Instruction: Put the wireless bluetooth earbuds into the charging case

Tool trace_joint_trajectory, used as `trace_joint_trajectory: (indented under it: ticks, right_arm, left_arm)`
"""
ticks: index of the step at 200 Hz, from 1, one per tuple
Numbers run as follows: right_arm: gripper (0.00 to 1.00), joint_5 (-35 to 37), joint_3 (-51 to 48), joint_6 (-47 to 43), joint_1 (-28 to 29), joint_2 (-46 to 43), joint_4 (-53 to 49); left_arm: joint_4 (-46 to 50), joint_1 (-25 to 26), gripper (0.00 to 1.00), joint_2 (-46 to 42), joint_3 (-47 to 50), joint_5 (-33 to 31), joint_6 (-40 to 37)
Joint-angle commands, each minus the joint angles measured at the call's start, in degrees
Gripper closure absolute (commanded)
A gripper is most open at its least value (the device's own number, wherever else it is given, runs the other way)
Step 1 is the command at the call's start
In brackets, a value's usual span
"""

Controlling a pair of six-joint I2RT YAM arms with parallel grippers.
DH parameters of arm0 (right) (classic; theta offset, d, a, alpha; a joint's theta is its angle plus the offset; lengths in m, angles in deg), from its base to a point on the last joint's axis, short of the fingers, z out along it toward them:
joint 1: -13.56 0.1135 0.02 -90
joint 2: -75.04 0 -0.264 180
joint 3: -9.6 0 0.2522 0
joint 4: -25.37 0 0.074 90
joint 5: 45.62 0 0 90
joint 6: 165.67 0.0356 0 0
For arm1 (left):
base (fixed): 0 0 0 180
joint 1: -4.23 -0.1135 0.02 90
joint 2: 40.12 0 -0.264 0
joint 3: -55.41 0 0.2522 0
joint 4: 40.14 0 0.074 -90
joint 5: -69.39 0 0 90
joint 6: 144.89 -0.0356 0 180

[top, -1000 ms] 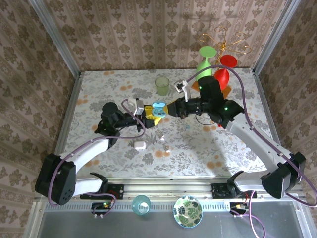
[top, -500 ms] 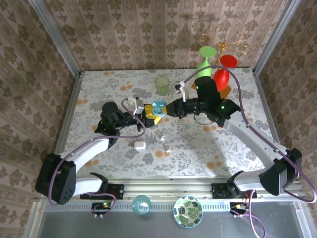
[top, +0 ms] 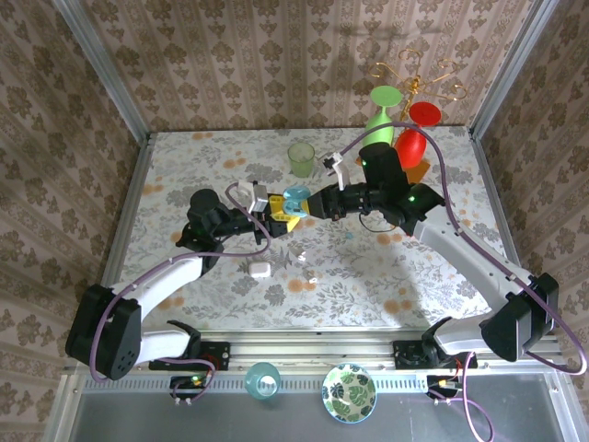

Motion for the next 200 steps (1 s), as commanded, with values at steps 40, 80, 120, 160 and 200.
trace_joint_trajectory:
  ticks: [40, 80, 120, 160, 200]
  right_arm:
    - [0.66, 2.01, 1.28, -0.08, 0.29, -0.29, -1.92]
    - [0.41, 3.86, -0.09, -0.47, 0.11, -3.9, -0.55]
    - [0.31, 7.82, -4.02, -0.12, -1.26, -8.67, 1.55]
    - [0.31, 16.21, -14.28, 3.97, -6.74, -15.29, 5.77]
    - [0.32, 25.0, -20.91, 7.35, -10.69, -14.25, 4.28]
  left_arm:
    - [-2.59, 0.38, 0.74, -0.17, -1.3, 0.62, 0.28]
    - [-2.5, 0.38, 0.74, -0.18, -1.04, 0.36, 0.1]
    - [-2.25, -0.01, 0.74, -0.6, -0.69, 0.18, -0.11]
    - [1.14, -0.76, 0.75, -3.3, -0.32, -0.25, -1.81]
    - [3.92, -0.83, 0.74, -5.42, -0.3, -0.75, -3.32]
